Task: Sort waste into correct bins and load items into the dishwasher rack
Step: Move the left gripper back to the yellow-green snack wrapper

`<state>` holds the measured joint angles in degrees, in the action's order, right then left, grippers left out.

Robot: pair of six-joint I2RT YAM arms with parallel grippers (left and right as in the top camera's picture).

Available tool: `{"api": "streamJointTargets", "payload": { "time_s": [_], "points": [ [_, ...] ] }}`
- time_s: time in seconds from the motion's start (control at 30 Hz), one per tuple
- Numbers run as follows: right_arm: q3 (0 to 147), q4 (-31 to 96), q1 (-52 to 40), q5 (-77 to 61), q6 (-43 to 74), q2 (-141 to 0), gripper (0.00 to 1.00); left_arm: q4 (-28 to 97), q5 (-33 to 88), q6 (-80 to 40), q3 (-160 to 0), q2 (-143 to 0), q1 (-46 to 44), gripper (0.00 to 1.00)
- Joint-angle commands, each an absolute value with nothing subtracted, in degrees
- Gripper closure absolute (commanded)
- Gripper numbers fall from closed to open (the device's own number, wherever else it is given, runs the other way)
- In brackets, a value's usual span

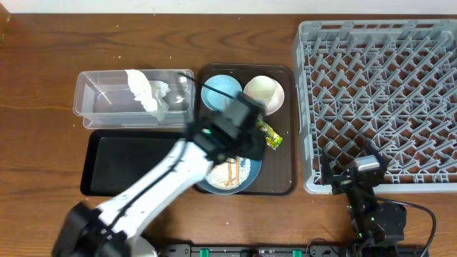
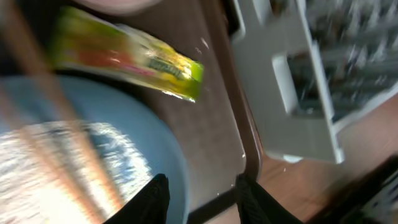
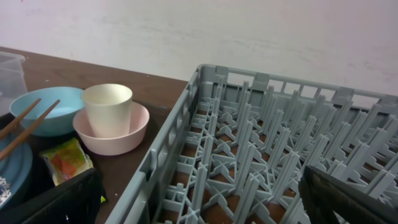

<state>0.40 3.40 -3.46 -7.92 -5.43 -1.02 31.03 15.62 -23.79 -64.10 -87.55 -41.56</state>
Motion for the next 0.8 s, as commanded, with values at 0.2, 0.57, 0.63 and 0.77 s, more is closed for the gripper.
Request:
{"api": "streamJointTargets", "payload": {
  "time_s": [0.2,0.57,0.63,0.77],
  "points": [
    [0.32,3.60,-3.77,-7.97,-4.78,-0.91,0.01,24.64,10.83,-14.72,-64.73,-95.61,-47.46,0.54],
    [0.32,3.60,-3.77,-7.97,-4.78,-0.91,0.01,17.39,0.86,-5.13,-64.73,-96.79,-47.99,0.53],
    [0.32,3.60,-3.77,-7.94,-4.78,-0.91,0.01,17.10,0.86,-4.95,-64.73,-97.60,-47.99,0.54],
    [0.32,3.60,-3.77,-7.97,-4.78,-0.91,0.01,16.01,0.84,-4.67,-64.73,-100.05,-48.34,0.53]
  ]
}}
